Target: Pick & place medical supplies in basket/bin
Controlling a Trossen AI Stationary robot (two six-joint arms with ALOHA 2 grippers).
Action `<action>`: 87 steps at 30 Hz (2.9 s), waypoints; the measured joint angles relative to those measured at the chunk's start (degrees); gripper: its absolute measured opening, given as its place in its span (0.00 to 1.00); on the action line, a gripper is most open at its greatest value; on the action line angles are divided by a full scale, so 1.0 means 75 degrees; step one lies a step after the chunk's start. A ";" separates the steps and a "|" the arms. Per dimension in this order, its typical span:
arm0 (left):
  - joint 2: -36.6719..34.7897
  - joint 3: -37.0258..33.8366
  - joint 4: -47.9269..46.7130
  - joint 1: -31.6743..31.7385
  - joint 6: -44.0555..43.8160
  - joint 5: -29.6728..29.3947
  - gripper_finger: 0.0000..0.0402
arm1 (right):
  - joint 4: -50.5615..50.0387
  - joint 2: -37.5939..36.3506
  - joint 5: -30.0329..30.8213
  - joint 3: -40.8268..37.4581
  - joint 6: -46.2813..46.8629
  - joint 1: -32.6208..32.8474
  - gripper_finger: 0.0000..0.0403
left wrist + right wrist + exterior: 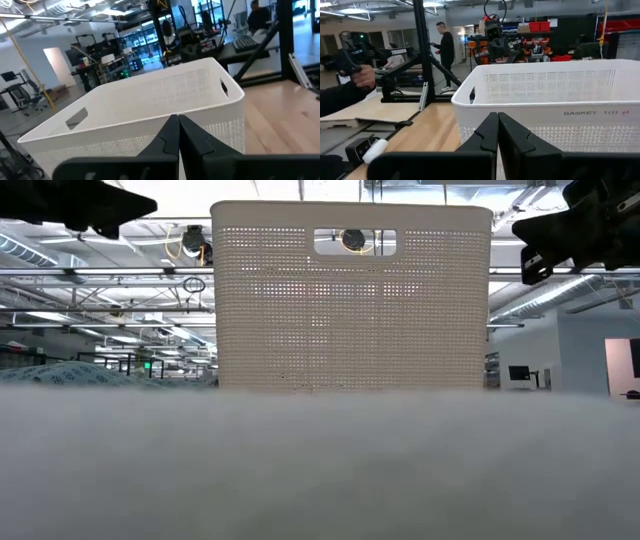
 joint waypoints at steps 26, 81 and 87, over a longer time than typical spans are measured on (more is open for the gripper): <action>-0.1425 -0.1748 -0.0078 0.1087 -0.0983 0.2254 0.00 | 0.0802 0.0003 -0.0567 -0.0606 0.0386 0.0000 0.00; -0.1769 -0.1938 -0.0093 0.1092 -0.1397 0.2175 0.08 | 0.1137 0.0003 -0.0157 -0.1042 -0.0021 0.0000 0.00; -0.1769 -0.1938 -0.0087 0.1092 -0.1397 0.2175 0.08 | 0.1137 0.0003 -0.0160 -0.1043 -0.0021 0.0000 0.00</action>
